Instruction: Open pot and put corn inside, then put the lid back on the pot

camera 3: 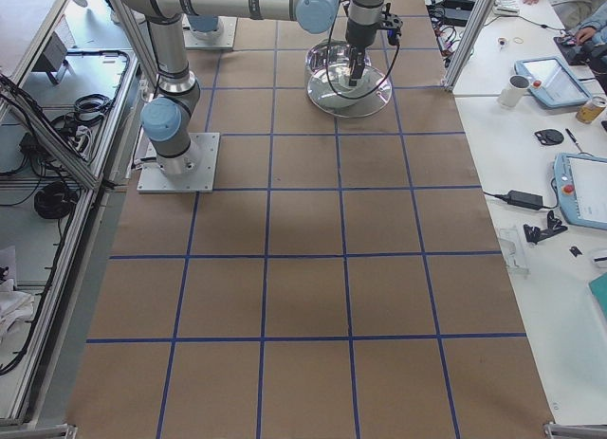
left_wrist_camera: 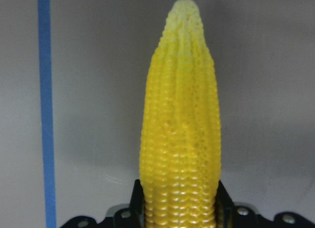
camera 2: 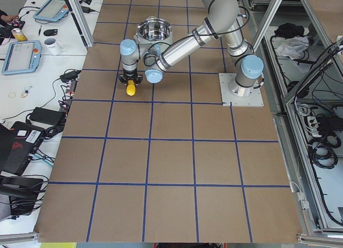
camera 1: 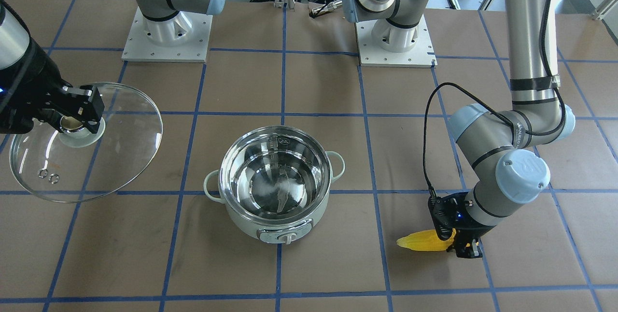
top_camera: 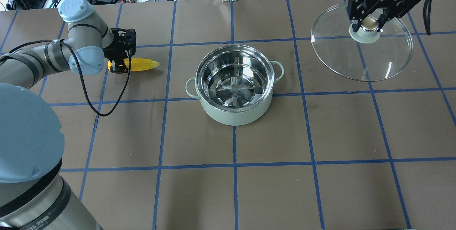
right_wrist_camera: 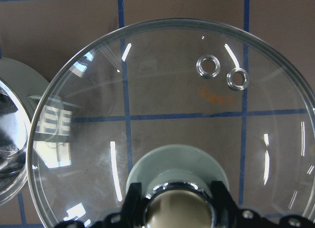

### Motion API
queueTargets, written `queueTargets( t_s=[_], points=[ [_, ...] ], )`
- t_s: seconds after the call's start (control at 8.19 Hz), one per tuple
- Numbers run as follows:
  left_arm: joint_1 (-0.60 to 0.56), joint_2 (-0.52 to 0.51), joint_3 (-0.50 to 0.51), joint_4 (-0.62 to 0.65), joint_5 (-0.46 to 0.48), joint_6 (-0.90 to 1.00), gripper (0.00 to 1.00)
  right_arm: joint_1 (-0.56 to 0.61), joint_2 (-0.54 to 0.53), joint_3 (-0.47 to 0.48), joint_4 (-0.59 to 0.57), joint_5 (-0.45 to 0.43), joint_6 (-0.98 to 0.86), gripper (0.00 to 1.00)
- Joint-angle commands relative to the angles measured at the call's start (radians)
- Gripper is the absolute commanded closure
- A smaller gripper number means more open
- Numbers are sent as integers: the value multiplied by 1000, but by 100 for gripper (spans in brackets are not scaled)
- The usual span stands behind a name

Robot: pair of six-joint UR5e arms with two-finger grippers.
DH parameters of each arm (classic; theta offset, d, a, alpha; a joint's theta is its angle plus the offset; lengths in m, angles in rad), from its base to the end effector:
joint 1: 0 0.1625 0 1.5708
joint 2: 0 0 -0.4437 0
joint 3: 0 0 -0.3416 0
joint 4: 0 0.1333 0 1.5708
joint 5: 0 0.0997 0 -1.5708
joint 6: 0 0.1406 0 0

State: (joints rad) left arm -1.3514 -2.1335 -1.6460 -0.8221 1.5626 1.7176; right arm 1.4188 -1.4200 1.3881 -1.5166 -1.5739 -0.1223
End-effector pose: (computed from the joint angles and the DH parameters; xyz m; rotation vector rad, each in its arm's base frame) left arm 0.0050 -0.6400 0.2056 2.0796 2.2353 -0.1062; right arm 0.0549 -0.5189 0.4693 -0.0466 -3.1410 -0.0354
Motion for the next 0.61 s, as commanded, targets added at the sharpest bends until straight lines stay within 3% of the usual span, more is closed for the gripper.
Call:
queueTargets(
  t_s=[0.0, 0.49],
  points=[
    [-26, 104, -2, -25, 19, -3, 100, -6, -2, 11, -1, -4, -10, 76],
    [-174, 303, -2, -34, -27, -214, 100, -6, -4, 11, -1, -5, -10, 76]
  ],
)
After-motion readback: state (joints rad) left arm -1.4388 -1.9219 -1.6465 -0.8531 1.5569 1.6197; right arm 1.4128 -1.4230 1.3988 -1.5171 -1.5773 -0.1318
